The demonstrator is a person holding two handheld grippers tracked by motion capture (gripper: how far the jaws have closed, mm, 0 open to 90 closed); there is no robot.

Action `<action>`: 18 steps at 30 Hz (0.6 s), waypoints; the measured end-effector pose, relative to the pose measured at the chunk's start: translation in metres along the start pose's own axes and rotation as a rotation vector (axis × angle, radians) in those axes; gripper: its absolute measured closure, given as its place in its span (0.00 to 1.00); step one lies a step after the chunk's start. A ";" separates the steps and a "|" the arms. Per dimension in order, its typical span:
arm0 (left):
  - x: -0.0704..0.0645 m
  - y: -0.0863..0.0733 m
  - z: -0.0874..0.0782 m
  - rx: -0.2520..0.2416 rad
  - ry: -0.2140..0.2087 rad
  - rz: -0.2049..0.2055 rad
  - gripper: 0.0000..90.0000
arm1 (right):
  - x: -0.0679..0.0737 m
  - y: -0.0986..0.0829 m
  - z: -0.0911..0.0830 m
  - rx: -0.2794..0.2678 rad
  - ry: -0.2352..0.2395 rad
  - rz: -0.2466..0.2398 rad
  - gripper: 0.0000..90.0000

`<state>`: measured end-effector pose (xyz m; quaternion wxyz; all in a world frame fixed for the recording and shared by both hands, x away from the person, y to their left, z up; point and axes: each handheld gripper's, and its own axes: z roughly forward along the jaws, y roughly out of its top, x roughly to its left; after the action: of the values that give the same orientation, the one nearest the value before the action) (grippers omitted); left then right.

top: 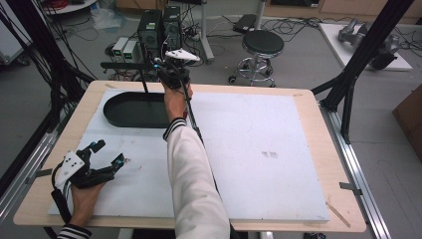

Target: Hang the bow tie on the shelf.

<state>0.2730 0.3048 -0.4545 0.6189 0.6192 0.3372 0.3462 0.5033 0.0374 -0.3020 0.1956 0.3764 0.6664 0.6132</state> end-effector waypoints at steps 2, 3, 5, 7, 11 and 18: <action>0.000 0.000 0.000 -0.003 0.000 0.000 0.17 | 0.001 0.001 0.004 0.010 -0.001 -0.009 0.97; 0.000 0.000 0.000 -0.003 0.000 -0.001 0.17 | 0.002 0.001 0.006 0.010 -0.001 -0.013 0.97; 0.000 0.000 0.000 -0.002 -0.001 -0.001 0.17 | 0.004 0.002 0.012 0.048 -0.001 -0.027 0.97; 0.000 0.000 0.000 -0.003 -0.002 -0.001 0.17 | 0.005 0.002 0.014 0.056 -0.005 -0.035 0.97; 0.000 0.000 -0.001 -0.010 -0.001 0.002 0.17 | 0.001 -0.001 0.018 0.081 -0.027 -0.033 0.96; 0.000 0.000 -0.001 -0.009 -0.001 0.000 0.17 | 0.000 0.001 0.018 0.076 -0.001 -0.019 0.97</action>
<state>0.2723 0.3052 -0.4548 0.6219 0.6164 0.3356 0.3474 0.5163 0.0490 -0.3043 0.1875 0.3776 0.6925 0.5855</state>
